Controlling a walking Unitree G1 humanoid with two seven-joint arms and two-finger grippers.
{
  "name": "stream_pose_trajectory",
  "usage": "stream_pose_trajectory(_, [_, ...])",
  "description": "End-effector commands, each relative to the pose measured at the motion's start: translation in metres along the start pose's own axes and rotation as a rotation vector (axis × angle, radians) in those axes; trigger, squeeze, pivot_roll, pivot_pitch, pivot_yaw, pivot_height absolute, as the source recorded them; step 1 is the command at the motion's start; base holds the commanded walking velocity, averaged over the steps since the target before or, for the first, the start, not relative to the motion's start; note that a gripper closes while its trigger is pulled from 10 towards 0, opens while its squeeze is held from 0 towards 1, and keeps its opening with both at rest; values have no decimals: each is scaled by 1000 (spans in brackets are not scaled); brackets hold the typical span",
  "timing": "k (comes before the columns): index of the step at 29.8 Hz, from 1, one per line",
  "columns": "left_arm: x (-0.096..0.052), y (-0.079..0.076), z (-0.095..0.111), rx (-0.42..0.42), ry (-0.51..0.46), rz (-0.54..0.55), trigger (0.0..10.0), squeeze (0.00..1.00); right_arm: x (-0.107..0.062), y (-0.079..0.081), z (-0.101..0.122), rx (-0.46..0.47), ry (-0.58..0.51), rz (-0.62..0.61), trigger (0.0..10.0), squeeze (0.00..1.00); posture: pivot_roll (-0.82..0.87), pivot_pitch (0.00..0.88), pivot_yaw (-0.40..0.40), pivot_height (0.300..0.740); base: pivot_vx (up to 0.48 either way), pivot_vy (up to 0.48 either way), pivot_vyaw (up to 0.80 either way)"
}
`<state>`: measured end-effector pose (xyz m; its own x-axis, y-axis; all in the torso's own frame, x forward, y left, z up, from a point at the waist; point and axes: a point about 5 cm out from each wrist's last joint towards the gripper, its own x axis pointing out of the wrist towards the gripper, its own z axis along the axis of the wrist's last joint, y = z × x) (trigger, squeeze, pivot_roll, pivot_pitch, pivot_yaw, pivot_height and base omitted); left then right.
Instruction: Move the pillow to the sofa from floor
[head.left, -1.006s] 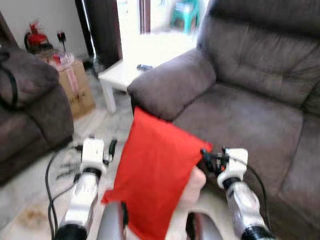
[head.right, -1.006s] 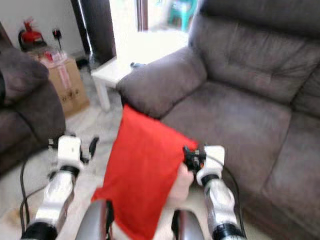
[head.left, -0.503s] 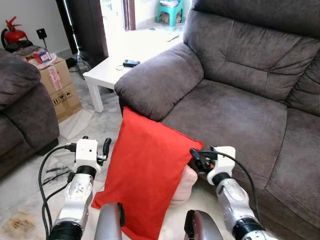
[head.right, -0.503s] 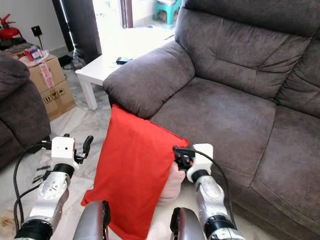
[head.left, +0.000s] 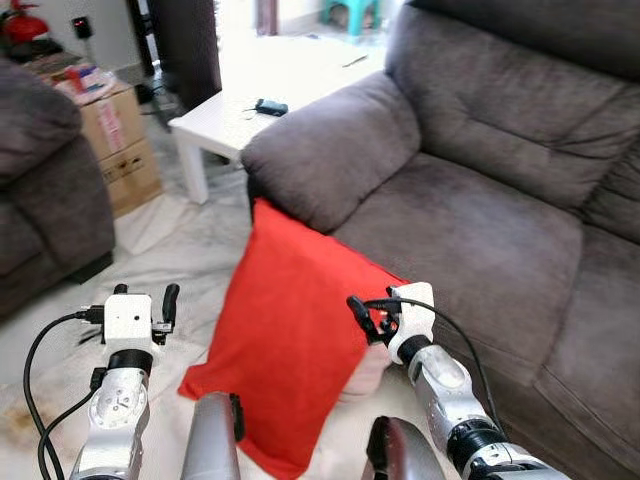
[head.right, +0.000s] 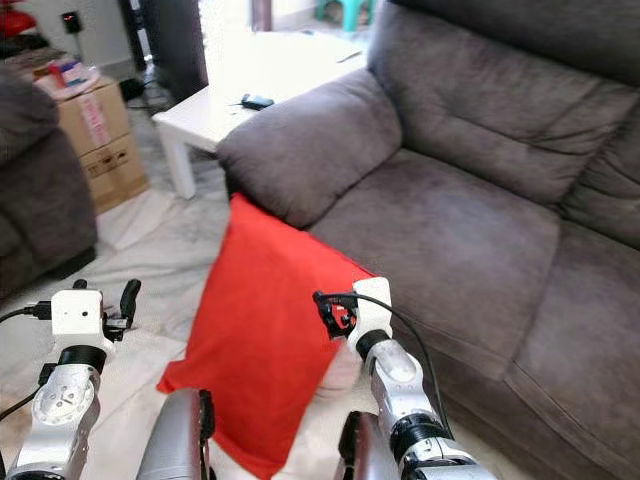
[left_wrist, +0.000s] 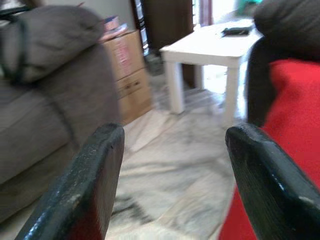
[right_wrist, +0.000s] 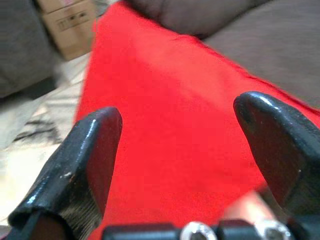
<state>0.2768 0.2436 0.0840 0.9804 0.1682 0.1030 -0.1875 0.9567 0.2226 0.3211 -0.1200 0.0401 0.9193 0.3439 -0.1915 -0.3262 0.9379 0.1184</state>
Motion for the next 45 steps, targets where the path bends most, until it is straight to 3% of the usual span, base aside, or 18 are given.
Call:
stream_pose_trajectory(1, [6, -3, 6, -2, -7, -28, 10000, 0, 3, -5, 6, 26, -15, -33, 10000, 0, 239, 89, -86, 568, 0, 0, 0])
stream_pose_trajectory(11, [29, -17, 21, -4, -25, -110, 10000, 0, -4, -19, 2, 42, -7, -124, 10000, 0, 186, 87, -35, 568, 0, 0, 0])
stream_pose_trajectory(15, [33, -26, 23, -9, -24, -172, 10000, 0, -9, -34, -2, 95, 25, -242, 10000, 0, 173, 90, -21, 568, 0, 0, 0])
stream_pose_trajectory(17, [36, -30, 26, -10, -28, -189, 10000, 0, -9, -40, -2, 179, 26, -281, 10000, 0, 169, 97, -14, 568, 0, 0, 0])
stream_pose_trajectory(24, [36, -28, 29, -24, -43, -166, 10000, 0, 3, -30, 6, 211, 61, -242, 10000, 0, 203, 93, -47, 568, 0, 0, 0])
stream_pose_trajectory(33, [24, -27, 29, -32, -57, -153, 10000, 0, 19, -22, 26, 266, 54, -225, 10000, 0, 201, 139, -48, 568, 0, 0, 0])
stream_pose_trajectory(34, [21, -26, 27, -34, -53, -150, 10000, 0, 19, -22, 27, 285, 47, -229, 10000, 1000, 200, 149, -47, 568, 0, 0, 0])
stream_pose_trajectory(39, [11, -25, 29, -33, -53, -155, 10000, 0, 18, -24, 25, 303, 63, -261, 10000, 1000, 215, 188, -52, 568, 0, 0, 0])
stream_pose_trajectory(45, [13, -25, 43, -70, -72, -151, 10000, 0, 23, -25, 33, 376, 68, -302, 10000, 1000, 210, 237, -46, 568, 0, 0, 0])
